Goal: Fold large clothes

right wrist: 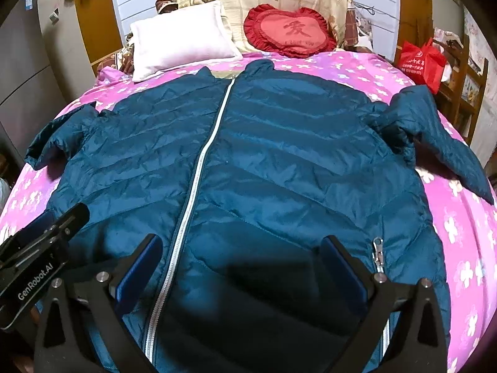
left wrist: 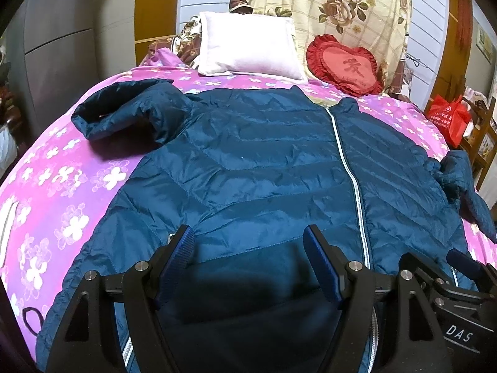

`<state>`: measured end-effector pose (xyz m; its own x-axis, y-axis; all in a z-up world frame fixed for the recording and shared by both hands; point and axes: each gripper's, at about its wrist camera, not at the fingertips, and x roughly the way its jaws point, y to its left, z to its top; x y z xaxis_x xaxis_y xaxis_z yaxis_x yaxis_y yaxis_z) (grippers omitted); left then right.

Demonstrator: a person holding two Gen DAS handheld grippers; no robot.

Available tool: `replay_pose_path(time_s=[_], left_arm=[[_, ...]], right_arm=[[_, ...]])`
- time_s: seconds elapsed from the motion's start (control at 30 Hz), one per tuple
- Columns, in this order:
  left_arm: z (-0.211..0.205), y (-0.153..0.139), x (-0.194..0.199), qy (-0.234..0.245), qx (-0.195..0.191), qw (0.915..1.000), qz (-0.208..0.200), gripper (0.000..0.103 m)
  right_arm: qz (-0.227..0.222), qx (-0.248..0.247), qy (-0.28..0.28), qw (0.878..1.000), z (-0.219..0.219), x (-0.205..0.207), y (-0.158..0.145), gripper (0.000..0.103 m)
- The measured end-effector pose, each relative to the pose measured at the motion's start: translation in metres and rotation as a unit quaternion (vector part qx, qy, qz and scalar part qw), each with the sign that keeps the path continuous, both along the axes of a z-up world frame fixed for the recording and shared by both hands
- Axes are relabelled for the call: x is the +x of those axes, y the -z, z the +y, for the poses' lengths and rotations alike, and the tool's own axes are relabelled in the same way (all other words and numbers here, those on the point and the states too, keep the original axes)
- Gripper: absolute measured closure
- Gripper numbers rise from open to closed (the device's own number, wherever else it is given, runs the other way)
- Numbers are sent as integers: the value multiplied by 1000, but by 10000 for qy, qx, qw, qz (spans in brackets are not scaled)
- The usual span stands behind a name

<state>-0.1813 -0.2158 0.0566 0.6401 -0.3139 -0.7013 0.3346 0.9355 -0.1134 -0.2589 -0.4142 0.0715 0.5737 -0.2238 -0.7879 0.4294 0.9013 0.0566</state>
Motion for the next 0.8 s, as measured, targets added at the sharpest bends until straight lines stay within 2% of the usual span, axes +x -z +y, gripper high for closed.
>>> replay_pose_path(time_s=[0.8], left_arm=[[-5,0,-4,88,99,9999,-70,50]], right_arm=[[33,118,58,9999,-5,-4,4,0]])
